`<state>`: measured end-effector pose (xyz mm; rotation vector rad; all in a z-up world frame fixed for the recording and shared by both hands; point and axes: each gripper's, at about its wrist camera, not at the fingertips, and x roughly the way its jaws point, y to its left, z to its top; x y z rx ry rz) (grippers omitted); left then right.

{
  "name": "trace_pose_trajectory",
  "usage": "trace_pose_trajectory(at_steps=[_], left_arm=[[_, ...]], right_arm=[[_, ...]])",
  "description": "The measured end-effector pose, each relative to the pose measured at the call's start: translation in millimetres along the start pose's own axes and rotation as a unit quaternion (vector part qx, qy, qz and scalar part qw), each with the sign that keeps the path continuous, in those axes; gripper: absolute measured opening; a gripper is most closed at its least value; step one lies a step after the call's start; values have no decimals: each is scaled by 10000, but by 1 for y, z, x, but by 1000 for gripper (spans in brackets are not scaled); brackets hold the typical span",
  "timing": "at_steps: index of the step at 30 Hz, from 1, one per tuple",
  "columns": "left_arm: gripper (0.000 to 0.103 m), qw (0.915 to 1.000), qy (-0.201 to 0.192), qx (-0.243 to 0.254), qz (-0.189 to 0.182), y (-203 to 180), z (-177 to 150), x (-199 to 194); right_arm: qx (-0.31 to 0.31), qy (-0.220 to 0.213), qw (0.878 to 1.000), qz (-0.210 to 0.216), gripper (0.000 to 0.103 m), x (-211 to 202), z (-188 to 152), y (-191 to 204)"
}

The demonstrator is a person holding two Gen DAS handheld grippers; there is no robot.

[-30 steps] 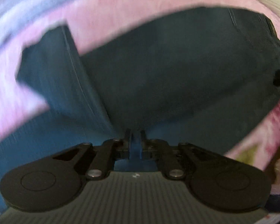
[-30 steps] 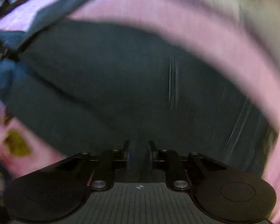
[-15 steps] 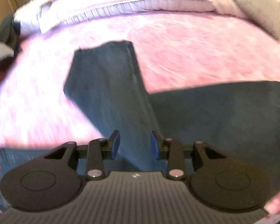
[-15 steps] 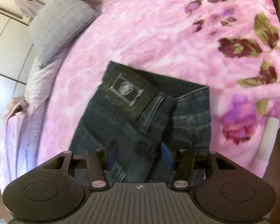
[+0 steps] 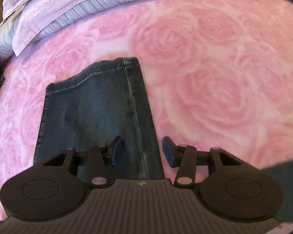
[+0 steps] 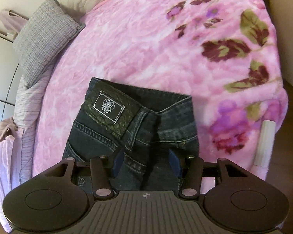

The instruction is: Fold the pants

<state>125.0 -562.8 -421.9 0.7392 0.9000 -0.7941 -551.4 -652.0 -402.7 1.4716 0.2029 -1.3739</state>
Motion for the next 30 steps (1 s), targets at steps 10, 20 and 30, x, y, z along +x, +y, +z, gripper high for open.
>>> trace_pose_trajectory(at_steps=[10,20,30], left_arm=[[0,9573,-1059,-2592,723,166,-105,-135],[5,8094,-383,-5859,94,251,-320,-136],[17,8074,-509,-5866,-367,244,-302,-127]], right_arm=[[-418,-37,9987,271,48,-22,12,7],[-629,309,9970,320,48,-23,15,-8],[78,264,9963,813,48,-17,14,-33]])
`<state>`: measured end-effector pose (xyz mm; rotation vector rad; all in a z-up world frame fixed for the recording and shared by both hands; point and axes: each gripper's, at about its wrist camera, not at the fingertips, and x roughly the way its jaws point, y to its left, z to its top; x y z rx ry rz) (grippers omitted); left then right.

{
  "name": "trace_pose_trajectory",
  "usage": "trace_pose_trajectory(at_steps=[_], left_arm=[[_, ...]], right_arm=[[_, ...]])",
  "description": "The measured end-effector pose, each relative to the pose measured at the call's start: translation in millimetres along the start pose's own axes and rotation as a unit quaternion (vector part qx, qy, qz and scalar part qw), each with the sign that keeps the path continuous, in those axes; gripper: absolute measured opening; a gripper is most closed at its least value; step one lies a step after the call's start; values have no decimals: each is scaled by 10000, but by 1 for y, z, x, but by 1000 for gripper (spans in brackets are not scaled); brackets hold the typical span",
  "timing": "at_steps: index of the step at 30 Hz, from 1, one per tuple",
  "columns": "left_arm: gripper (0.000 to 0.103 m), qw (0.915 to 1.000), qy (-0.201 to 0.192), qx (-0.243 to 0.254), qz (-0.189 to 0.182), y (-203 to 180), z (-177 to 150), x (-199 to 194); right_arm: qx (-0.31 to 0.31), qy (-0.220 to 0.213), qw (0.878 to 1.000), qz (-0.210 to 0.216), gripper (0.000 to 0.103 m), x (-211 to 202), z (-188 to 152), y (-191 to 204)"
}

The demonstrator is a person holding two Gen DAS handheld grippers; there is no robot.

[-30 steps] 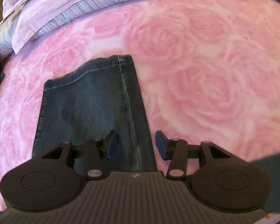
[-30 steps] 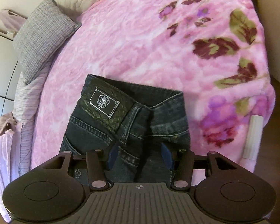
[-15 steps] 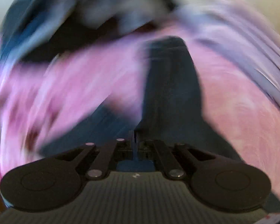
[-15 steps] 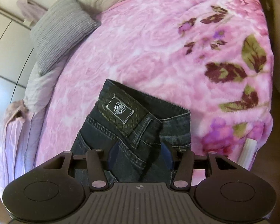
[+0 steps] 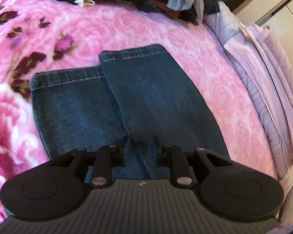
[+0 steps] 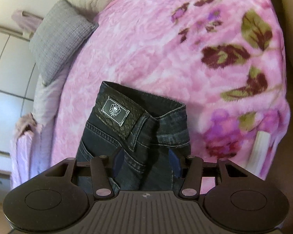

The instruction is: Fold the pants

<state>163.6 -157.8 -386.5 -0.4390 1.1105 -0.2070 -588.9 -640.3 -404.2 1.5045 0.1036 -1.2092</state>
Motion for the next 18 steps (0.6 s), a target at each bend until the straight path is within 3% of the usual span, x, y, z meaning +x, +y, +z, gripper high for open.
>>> trace_pose_trajectory(at_steps=[5,7,11,18], left_arm=[[17,9998,159,103,-117,0,-4,6],[17,9997,178,48,-152,-1,-3,10],[18,9994,178,-106,-263,2,3,15],[19,9990,-69,-372,-253,16,23,26]], right_arm=[[-15,-58,9998,210,48,14,-2,4],[-19,30,9999,109,48,27,-3,6],[-109,-60,9999,77,28,35,-3,15],[-252,-77,9996,-139,28,34,-1,20]])
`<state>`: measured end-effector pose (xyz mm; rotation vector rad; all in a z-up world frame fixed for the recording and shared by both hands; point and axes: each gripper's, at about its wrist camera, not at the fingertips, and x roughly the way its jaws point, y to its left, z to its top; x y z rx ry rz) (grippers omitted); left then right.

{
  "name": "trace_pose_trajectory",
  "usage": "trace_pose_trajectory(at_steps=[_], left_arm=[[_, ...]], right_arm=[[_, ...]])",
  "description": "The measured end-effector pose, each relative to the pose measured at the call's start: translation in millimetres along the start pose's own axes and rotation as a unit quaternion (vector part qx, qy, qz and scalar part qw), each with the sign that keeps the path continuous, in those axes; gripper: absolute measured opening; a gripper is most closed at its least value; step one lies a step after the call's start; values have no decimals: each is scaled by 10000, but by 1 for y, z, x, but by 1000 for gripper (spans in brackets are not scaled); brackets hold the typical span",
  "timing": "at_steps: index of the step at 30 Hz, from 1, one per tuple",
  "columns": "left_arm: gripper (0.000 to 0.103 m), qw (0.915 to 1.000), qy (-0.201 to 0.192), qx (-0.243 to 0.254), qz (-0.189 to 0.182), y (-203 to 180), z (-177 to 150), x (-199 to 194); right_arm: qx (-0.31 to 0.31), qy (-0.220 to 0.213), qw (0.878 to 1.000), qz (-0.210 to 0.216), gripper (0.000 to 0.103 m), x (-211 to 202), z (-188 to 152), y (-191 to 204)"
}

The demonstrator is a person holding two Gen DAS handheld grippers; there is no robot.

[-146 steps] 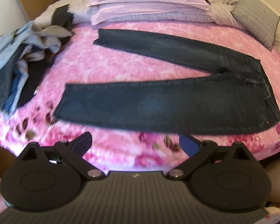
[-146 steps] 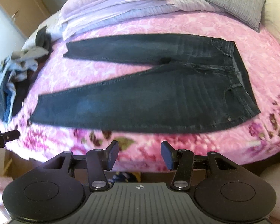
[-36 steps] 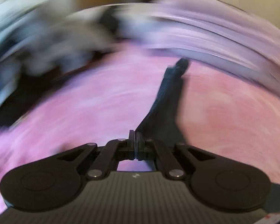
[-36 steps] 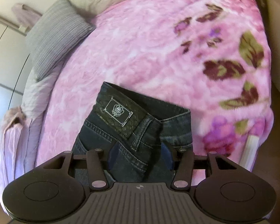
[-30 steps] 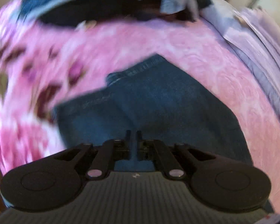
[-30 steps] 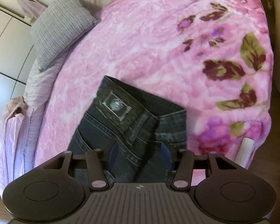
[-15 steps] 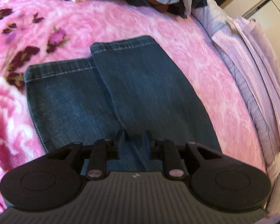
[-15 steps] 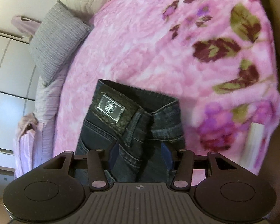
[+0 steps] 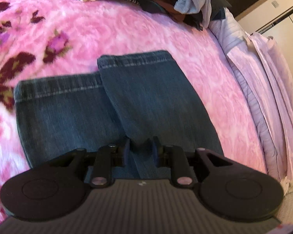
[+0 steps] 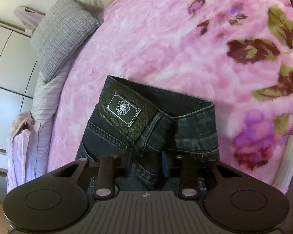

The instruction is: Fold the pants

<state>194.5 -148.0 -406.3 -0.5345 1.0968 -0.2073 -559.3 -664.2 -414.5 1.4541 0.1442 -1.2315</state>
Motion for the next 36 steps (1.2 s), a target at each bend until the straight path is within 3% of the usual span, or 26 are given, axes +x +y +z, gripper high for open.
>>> trace_pose_trajectory(at_steps=[3,4,5,6,7,9,12,14,17,19,26,29,33,36], left_arm=[[19,9999,-88,78,53,3,5,0],[16,9999,-74,96,67,3,8,2],[12,9997,-87,198,115,1,11,2],[0,9988,-144,435,167,-4,14,0],[0,9972,-217,708,128,-11,17,-4],[0,9935,-396,1066,-107,-23,20,-22],[0,9904,-680,1114,-453,-19,18,-67],[0,9885,-753,1282,-274,-4,8,-86],[0,9926,-208,1113,432,37,-13,-74],[0,9903,-142,1161,751,49,-24,-65],[0,9848,-285,1601,615,41,-24,-78],[0,9836,-255,1622,748,43,-28,-76],[0,9819,-316,1700,768,37,-28,-74],[0,9800,-264,1762,891,39,-31,-69]], right_arm=[[-38,-67,9999,-78,26,-1,1,2],[-107,-67,9998,-134,18,-2,1,5],[-194,-58,9996,-209,5,-3,3,9],[-293,-40,9992,-263,5,-5,6,13],[-423,-56,9987,-268,4,-9,9,19],[-633,-144,9979,-69,3,-22,18,32],[-876,-271,9945,514,3,-55,30,42],[-950,-199,9944,423,3,-67,31,34],[-1035,191,9939,-330,3,-57,21,4],[-1008,228,9926,-643,3,-50,15,-9],[-944,8,9955,-82,3,-65,15,-12],[-1027,99,9942,-291,3,-59,16,-13],[-1064,-97,9943,31,3,-72,17,-7],[-1023,-10,9946,-165,3,-65,15,-19]])
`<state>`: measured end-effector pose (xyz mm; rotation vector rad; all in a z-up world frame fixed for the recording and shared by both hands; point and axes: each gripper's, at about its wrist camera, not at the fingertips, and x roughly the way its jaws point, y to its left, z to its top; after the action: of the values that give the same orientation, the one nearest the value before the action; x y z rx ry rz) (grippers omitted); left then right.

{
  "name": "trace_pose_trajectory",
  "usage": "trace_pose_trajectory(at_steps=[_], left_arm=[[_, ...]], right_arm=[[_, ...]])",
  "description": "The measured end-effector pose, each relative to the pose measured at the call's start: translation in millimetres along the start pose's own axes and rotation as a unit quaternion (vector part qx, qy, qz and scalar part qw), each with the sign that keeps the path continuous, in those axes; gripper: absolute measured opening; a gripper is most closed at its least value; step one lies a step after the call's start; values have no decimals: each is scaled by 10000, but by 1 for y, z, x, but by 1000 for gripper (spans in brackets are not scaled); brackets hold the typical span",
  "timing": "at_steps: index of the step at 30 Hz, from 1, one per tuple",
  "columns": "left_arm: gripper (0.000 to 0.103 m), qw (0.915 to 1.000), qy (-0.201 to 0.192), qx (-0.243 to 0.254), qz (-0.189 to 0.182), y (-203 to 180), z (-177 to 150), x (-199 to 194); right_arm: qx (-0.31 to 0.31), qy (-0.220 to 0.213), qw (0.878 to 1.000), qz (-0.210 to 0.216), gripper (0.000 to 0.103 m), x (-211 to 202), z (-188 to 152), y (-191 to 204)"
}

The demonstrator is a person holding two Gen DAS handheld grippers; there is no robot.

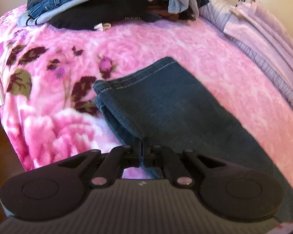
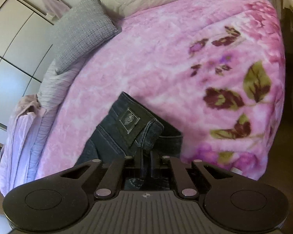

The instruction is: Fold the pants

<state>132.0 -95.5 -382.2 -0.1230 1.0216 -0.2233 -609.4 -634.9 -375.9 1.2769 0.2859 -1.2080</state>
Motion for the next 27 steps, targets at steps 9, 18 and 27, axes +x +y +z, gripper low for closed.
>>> trace_pose_trajectory(at_steps=[9,18,27], left_arm=[[25,9987,289,299,300,-14,0,-3],[31,9936,187,1114,54,-57,-4,-49],[31,9813,245,1800,-637,-111,-24,-22]], right_arm=[[192,133,9958,-888,34,16,-15,-6],[-622,-2,9933,-975,40,1,0,14],[-856,-9,9843,-1541,40,8,-12,22]])
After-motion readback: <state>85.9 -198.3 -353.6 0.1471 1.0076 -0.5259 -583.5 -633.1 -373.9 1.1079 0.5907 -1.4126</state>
